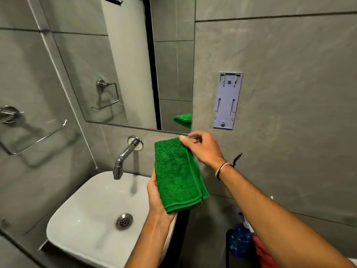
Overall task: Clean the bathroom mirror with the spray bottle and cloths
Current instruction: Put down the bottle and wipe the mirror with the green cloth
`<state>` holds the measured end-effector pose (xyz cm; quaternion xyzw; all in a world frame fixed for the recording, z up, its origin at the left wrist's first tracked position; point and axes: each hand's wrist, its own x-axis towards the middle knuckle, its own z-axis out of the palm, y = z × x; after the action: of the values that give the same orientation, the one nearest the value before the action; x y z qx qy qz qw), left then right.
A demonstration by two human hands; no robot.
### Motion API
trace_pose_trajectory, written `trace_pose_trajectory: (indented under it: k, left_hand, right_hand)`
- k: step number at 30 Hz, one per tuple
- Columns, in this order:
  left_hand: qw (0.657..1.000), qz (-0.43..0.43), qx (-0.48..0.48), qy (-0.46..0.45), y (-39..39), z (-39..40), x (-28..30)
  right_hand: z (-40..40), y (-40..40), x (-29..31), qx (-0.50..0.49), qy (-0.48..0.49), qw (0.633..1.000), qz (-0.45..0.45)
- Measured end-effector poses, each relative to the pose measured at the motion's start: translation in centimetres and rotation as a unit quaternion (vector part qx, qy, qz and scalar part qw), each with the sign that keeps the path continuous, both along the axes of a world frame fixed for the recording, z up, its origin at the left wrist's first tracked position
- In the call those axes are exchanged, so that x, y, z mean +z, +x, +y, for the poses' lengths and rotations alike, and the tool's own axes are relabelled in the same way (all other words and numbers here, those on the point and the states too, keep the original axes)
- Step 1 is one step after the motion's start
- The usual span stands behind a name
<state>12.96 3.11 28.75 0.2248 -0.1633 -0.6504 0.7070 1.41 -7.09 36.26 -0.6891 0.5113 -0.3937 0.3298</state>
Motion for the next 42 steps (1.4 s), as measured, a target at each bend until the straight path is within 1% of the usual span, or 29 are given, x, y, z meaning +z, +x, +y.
trace_pose_trajectory:
  k: [1, 2, 4, 6, 9, 12, 14, 18, 22, 23, 24, 26, 27, 29, 31, 32, 33, 34, 35, 36, 38, 39, 41, 42]
  left_hand:
    - [1.000, -0.001, 0.014, -0.004, 0.7, 0.0, 0.4]
    - [1.000, -0.002, 0.025, -0.005, 1.3, -0.2, 0.8]
    - [0.999, 0.000, 0.044, -0.016, 2.5, -0.6, 2.2]
    - [0.998, 0.002, 0.063, -0.031, 3.3, -1.2, 4.1]
    - [0.992, -0.015, 0.107, -0.070, 4.5, -2.1, 7.9]
    - [0.981, -0.039, 0.153, -0.116, 4.9, -2.7, 12.6]
    - [0.970, -0.053, 0.183, -0.152, 4.9, -3.3, 15.7]
    - [0.941, -0.067, 0.237, -0.232, 4.7, -4.6, 22.4]
    - [0.895, -0.107, 0.336, -0.273, 4.8, -6.6, 29.4]
    - [0.876, -0.123, 0.368, -0.287, 4.8, -7.1, 30.7]
    - [0.848, -0.147, 0.412, -0.299, 4.9, -7.7, 32.2]
    - [0.785, -0.222, 0.490, -0.306, 4.6, -9.0, 34.4]
    - [0.757, -0.268, 0.513, -0.304, 4.2, -9.9, 35.4]
    - [0.707, -0.363, 0.539, -0.278, 3.6, -12.2, 36.8]
    - [0.662, -0.454, 0.533, -0.266, 2.9, -14.9, 37.9]
    - [0.633, -0.505, 0.527, -0.259, 2.4, -16.2, 38.1]
    - [0.588, -0.562, 0.530, -0.239, 1.9, -17.4, 38.2]
    - [0.534, -0.612, 0.542, -0.216, 1.5, -18.6, 38.1]
    - [0.491, -0.641, 0.556, -0.196, 1.2, -19.6, 38.0]
    - [0.469, -0.650, 0.568, -0.185, 1.2, -20.5, 38.2]
    - [0.453, -0.652, 0.582, -0.175, 1.5, -21.6, 39.0]
    - [0.436, -0.659, 0.589, -0.172, 1.5, -21.9, 39.6]
    - [0.409, -0.672, 0.592, -0.171, 1.6, -22.0, 41.7]
    - [0.404, -0.675, 0.593, -0.174, 1.5, -21.9, 43.0]
  right_hand:
    - [0.3, -0.2, -0.2, -0.023, -0.071, 0.997, 0.035]
    - [0.5, -0.5, -0.5, -0.046, -0.148, 0.984, 0.083]
    - [0.8, -1.4, -0.7, -0.091, -0.284, 0.942, 0.153]
    - [0.7, -2.2, -0.1, -0.131, -0.368, 0.899, 0.196]
    - [0.1, -3.4, 2.3, -0.185, -0.455, 0.837, 0.240]
    - [-1.0, -5.0, 6.4, -0.237, -0.506, 0.783, 0.274]
    - [-1.8, -5.7, 9.7, -0.259, -0.519, 0.758, 0.300]
    - [-3.5, -5.8, 16.4, -0.272, -0.535, 0.728, 0.332]
    - [-5.8, -5.3, 22.3, -0.290, -0.549, 0.697, 0.359]
    - [-6.4, -5.2, 23.3, -0.295, -0.548, 0.694, 0.361]
    - [-7.1, -5.0, 24.6, -0.297, -0.550, 0.691, 0.363]
    - [-8.4, -4.9, 26.0, -0.304, -0.550, 0.685, 0.369]
    - [-9.1, -4.9, 26.2, -0.307, -0.552, 0.682, 0.368]
    - [-10.2, -5.0, 26.1, -0.314, -0.566, 0.673, 0.358]
    - [-11.3, -5.1, 25.7, -0.316, -0.585, 0.667, 0.336]
    - [-11.7, -5.2, 25.5, -0.315, -0.592, 0.665, 0.328]
    - [-12.0, -5.3, 25.4, -0.314, -0.599, 0.663, 0.321]
    - [-12.3, -5.3, 25.4, -0.312, -0.606, 0.662, 0.312]
    - [-12.4, -5.4, 25.3, -0.311, -0.612, 0.661, 0.304]
    - [-12.6, -5.4, 25.3, -0.311, -0.617, 0.658, 0.299]
    - [-12.7, -5.3, 25.2, -0.312, -0.621, 0.656, 0.294]
    - [-12.7, -5.3, 25.2, -0.311, -0.623, 0.656, 0.292]
    - [-12.7, -5.3, 25.3, -0.312, -0.624, 0.654, 0.294]
    - [-12.6, -5.2, 25.4, -0.314, -0.624, 0.652, 0.296]
